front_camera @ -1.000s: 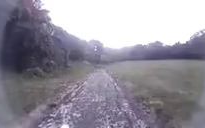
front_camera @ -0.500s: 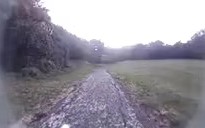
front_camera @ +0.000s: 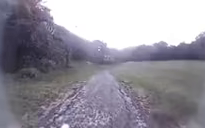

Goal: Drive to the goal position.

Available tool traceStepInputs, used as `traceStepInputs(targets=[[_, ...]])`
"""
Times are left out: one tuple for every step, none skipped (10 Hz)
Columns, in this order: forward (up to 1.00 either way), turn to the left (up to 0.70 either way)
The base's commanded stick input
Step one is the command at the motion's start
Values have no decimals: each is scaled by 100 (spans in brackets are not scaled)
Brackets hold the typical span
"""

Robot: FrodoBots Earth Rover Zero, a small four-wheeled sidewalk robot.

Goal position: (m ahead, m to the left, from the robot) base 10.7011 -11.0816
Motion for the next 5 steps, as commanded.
traceStepInputs(targets=[[70,0],[70,0],[70,0],[70,0],[59,0]])
